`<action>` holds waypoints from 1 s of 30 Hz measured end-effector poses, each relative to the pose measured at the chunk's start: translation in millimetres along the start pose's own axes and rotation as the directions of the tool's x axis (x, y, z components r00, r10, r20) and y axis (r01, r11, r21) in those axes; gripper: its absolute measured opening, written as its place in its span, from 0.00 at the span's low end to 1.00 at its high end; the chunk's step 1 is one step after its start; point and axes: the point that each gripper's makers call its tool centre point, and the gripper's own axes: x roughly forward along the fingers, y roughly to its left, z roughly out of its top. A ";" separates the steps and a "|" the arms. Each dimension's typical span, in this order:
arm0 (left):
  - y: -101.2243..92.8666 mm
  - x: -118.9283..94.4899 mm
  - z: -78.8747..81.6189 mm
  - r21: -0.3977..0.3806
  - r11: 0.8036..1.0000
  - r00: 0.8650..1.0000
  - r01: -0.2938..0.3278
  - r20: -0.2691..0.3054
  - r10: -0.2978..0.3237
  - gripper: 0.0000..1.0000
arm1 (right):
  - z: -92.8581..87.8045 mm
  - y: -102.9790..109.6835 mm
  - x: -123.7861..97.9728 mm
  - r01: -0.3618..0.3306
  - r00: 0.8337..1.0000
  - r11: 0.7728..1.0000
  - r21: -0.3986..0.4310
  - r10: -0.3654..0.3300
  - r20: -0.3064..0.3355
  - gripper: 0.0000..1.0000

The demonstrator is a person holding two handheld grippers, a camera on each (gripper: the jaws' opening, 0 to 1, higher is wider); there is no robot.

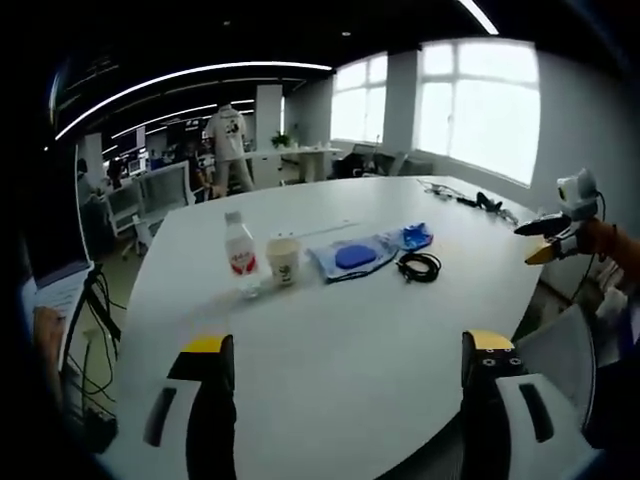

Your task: Arrange the tabletop items into an orderly group along one side of the table until the central work area is clear of visible clutter.

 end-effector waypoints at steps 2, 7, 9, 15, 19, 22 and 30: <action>-1.0 -1.0 -2.0 -0.001 1.000 1.000 -0.001 -0.004 0.001 0.94 | -2.2 -2.0 -2.4 0.006 1.000 1.000 0.006 -0.006 -0.002 1.00; -0.8 -4.3 -4.9 0.000 1.000 1.000 -0.008 -0.003 0.008 0.94 | -6.2 -2.6 -7.1 0.002 1.000 1.000 0.025 -0.002 0.004 1.00; 0.0 -5.5 -6.4 -0.005 1.000 1.000 -0.011 -0.006 0.011 0.94 | -8.6 -3.7 -7.9 0.008 1.000 1.000 0.022 -0.008 -0.002 1.00; 0.6 -7.0 -11.0 -0.008 1.000 1.000 -0.012 -0.018 0.012 0.94 | -12.9 -6.2 -9.2 0.021 1.000 0.999 0.032 -0.021 -0.011 1.00; 0.3 -7.5 -11.4 -0.013 1.000 1.000 -0.007 -0.015 0.007 0.94 | -11.4 -7.6 -10.4 0.036 0.999 0.999 0.039 -0.036 0.002 1.00; 0.3 -7.3 -12.2 -0.012 1.000 1.000 -0.008 -0.019 0.007 0.94 | -11.7 -8.8 -11.2 0.037 0.999 0.998 0.050 -0.037 0.001 1.00; 1.2 -8.9 -17.0 -0.023 1.000 1.000 -0.013 -0.024 0.012 0.94 | -16.2 -11.9 -11.6 0.044 0.999 0.999 0.028 -0.044 -0.020 1.00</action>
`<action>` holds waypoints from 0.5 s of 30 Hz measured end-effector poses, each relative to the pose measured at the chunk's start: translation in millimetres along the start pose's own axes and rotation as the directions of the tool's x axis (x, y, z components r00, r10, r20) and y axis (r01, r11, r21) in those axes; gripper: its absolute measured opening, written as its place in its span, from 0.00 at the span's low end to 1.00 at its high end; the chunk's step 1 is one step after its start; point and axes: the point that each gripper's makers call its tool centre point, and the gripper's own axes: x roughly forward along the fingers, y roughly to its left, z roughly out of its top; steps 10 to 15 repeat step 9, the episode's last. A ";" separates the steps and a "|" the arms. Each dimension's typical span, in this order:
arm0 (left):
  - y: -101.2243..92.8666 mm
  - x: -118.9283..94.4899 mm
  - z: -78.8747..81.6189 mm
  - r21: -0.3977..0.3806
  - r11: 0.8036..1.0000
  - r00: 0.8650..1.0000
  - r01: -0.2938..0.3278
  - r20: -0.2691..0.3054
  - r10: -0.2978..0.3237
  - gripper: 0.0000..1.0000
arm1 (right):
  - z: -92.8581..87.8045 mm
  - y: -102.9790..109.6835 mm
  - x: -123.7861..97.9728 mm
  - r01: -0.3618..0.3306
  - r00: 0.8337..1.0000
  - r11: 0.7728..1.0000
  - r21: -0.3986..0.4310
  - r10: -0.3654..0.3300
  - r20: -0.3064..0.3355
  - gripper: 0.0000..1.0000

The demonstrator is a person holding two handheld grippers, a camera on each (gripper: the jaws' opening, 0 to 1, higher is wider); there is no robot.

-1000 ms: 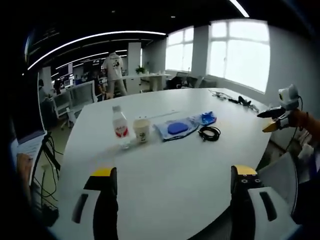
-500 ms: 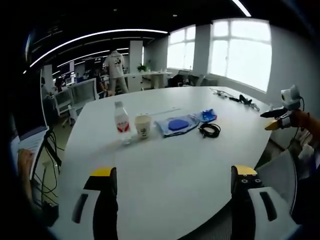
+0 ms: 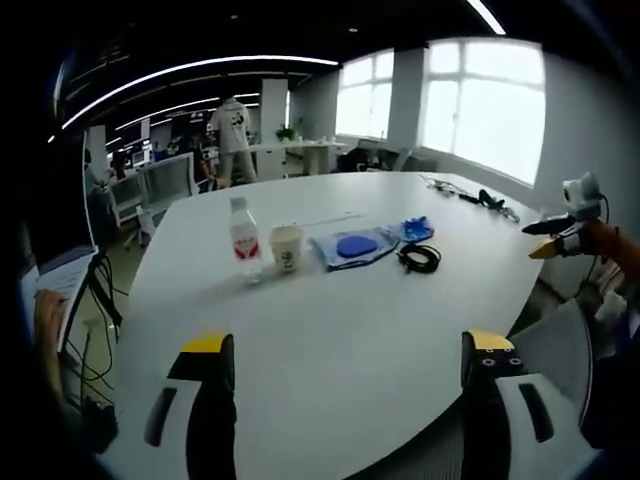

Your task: Arrange the tabletop items into an orderly group along one side of the table until the central work area is clear of visible clutter.

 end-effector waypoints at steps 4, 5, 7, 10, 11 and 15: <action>-0.9 -0.3 -3.7 -0.005 1.000 1.000 0.003 -0.007 -0.003 0.94 | -3.5 0.0 1.3 0.002 1.000 1.000 -0.005 -0.002 -0.012 1.00; -1.2 -0.7 -4.5 -0.004 1.000 1.000 0.005 -0.011 -0.005 0.94 | -3.6 0.0 1.5 0.002 1.000 1.000 -0.004 -0.002 -0.011 1.00; -1.3 -1.0 -5.2 -0.008 1.000 1.000 0.005 -0.013 -0.005 0.94 | -5.0 0.2 2.2 0.000 1.000 1.000 -0.002 0.000 -0.016 1.00; -1.2 -1.4 -4.7 -0.006 1.000 1.000 0.005 -0.009 -0.005 0.94 | -6.0 0.5 2.7 -0.002 1.000 1.000 -0.003 0.002 -0.019 1.00; -1.2 -1.4 -4.7 -0.006 1.000 1.000 0.005 -0.009 -0.005 0.94 | -6.0 0.5 2.7 -0.002 1.000 1.000 -0.003 0.002 -0.019 1.00; -1.2 -1.4 -4.7 -0.006 1.000 1.000 0.005 -0.009 -0.005 0.94 | -6.0 0.5 2.7 -0.002 1.000 1.000 -0.003 0.002 -0.019 1.00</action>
